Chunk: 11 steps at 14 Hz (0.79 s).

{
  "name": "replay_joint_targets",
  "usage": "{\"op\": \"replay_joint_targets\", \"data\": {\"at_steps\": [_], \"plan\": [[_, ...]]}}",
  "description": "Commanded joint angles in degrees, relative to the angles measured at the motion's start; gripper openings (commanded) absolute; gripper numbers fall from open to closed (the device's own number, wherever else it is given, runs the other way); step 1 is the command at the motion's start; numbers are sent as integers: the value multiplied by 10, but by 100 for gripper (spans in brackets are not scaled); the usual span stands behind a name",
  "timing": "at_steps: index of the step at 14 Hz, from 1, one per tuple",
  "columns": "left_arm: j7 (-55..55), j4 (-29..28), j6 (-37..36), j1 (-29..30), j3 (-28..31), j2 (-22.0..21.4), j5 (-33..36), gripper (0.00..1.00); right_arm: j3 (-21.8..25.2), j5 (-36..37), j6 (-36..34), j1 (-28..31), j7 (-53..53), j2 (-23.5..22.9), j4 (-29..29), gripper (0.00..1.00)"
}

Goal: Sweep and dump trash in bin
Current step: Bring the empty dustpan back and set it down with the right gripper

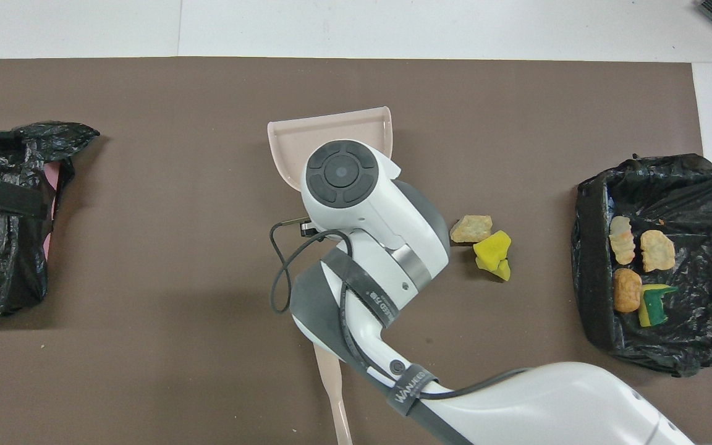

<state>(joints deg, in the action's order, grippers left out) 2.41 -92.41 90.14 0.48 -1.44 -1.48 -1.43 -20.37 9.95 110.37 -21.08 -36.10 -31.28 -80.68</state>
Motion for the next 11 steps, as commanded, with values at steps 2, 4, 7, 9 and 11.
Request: {"op": "replay_joint_targets", "data": {"at_steps": [2,4,7,9,11], "plan": [[3,8,-10,6,-1,2,9,100,3,-9,34,-15,-48,-50,36,0],[3,8,-10,6,-1,2,10,100,2,-8,54,-18,-69,-63,31,0],[3,8,-10,5,-1,2,10,100,2,-8,58,-15,-68,-62,26,25],[3,8,-10,6,-1,2,10,100,2,3,57,-18,-67,-57,6,97],[3,8,-10,6,-1,2,9,100,1,8,56,-12,-71,-20,-23,100]]}}
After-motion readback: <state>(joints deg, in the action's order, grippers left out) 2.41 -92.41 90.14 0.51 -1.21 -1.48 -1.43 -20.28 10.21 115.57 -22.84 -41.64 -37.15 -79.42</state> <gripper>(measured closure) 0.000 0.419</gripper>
